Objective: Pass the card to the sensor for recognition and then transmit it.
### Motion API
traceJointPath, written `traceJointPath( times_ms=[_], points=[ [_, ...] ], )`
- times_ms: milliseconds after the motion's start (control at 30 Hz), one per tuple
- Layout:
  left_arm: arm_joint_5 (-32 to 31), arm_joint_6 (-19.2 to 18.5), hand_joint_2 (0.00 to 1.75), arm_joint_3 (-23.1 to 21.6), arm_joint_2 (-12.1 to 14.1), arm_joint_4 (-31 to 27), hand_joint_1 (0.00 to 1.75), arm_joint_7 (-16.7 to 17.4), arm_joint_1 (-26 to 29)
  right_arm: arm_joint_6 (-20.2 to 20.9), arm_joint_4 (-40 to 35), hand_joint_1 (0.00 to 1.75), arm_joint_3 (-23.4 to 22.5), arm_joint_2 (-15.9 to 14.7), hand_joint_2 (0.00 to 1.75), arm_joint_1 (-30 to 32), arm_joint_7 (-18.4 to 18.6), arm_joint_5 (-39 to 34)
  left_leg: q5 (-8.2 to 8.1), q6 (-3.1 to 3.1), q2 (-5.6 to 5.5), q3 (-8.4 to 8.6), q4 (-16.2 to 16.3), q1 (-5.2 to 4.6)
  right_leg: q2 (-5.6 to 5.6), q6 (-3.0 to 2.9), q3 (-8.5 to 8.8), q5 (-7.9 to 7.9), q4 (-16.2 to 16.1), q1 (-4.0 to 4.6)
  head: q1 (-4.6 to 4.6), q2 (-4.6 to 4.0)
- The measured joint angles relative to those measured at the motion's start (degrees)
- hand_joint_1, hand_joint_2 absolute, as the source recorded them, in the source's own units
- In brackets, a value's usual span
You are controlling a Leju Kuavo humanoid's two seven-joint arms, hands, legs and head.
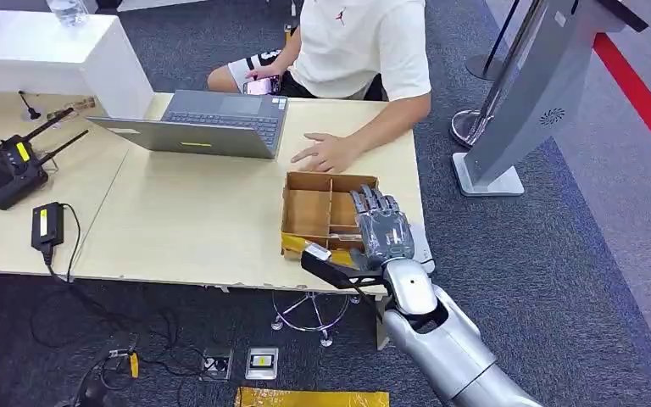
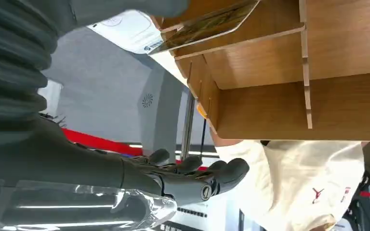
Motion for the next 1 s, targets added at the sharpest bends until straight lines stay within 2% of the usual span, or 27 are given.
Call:
traceJointPath(
  times_ms=[67,167,267,300,433,467,500,533,667,833,900,1000],
  points=[
    [0.00,0.00,1.75,0.00,0.00,0.00,0.00,0.00,-0.03,0.35,-0.02,0.24,0.00,0.00,1.75,0.01,0.00,-0.04,0.00,0.00,0.00,-0.01,0.00,0.00,0.00,0.00,0.00,0.00,0.00,0.00,0.00,0.00],
    [0.00,0.00,1.75,0.00,0.00,-0.07,0.00,0.00,-0.05,1.46,-0.02,0.28,0.07,0.00,1.75,0.02,0.11,-0.37,0.00,0.00,0.00,-0.01,0.00,0.00,0.00,0.00,0.00,0.00,0.00,0.00,0.00,0.00],
    [-0.02,0.00,1.75,0.00,0.00,-0.35,0.00,0.00,-0.07,2.71,0.00,0.47,0.46,-0.04,1.75,0.02,0.61,-0.57,0.00,0.00,0.00,-0.01,0.00,0.00,0.00,0.00,-0.01,0.00,0.00,0.00,0.00,0.00],
    [-0.07,0.00,1.75,0.00,0.00,-0.48,0.00,0.00,-0.09,3.12,0.00,0.70,0.68,-0.09,1.75,0.03,0.81,-0.57,0.00,0.00,0.00,-0.01,0.00,0.00,0.00,0.00,-0.01,0.00,0.00,0.00,0.00,0.00],
    [-0.20,0.00,1.75,0.00,0.00,-0.55,0.00,0.11,-0.23,4.24,0.55,0.66,0.96,-0.13,1.75,0.03,1.33,-0.74,0.00,0.00,0.00,-0.01,0.00,0.00,0.00,0.00,-0.01,0.00,0.00,0.00,0.00,0.00],
    [-0.24,0.00,1.75,0.00,0.00,-0.55,0.00,0.20,-0.24,4.24,0.72,0.72,1.01,-0.13,1.75,0.03,1.35,-0.81,0.00,0.00,0.00,-0.01,0.00,0.00,0.00,0.00,-0.01,0.00,0.00,0.00,0.00,0.00],
    [-0.28,-0.02,1.75,0.00,0.00,-0.55,0.00,0.26,-0.24,4.22,0.88,0.91,1.03,-0.13,1.75,0.03,1.38,-0.92,0.00,0.00,0.00,-0.01,0.00,0.00,0.00,0.00,-0.01,0.00,0.00,0.00,0.00,0.00],
    [-0.28,-0.02,1.75,0.00,0.00,-0.55,0.00,0.31,-0.24,4.20,1.05,0.91,1.07,-0.11,1.75,0.03,1.36,-0.98,0.00,0.00,0.00,-0.01,0.00,0.00,0.00,0.00,-0.01,0.00,0.00,0.00,0.00,0.00],
    [-0.35,-0.02,1.75,0.00,0.00,-0.55,0.00,0.42,-0.24,4.20,1.20,1.15,1.38,-0.11,1.75,0.03,1.38,-1.05,0.00,0.00,0.00,-0.01,0.00,0.00,0.00,0.00,-0.01,0.00,0.00,0.00,0.00,0.00],
    [-0.44,-0.07,1.75,0.00,0.00,-0.55,0.00,0.42,-0.24,4.17,1.55,1.19,1.64,-0.11,1.75,0.00,1.38,-1.05,0.00,0.00,0.00,-0.01,0.00,0.00,0.00,0.00,0.00,0.00,0.00,0.00,0.00,0.00],
    [-0.44,-0.09,1.75,0.00,0.00,-0.55,0.00,0.42,-0.24,4.17,1.55,1.31,1.64,-0.11,1.75,-0.01,1.38,-1.05,0.00,0.00,0.00,-0.01,0.00,0.00,0.00,0.00,0.01,0.00,0.00,0.00,0.00,0.00],
    [-0.44,-0.09,1.75,0.00,0.00,-0.55,0.00,0.42,-0.24,4.11,1.55,1.34,1.64,-0.11,1.75,-0.09,1.38,-1.05,0.00,0.00,0.00,0.00,0.00,0.00,-0.01,0.00,0.01,0.00,0.00,0.00,0.00,0.00]
  ],
)
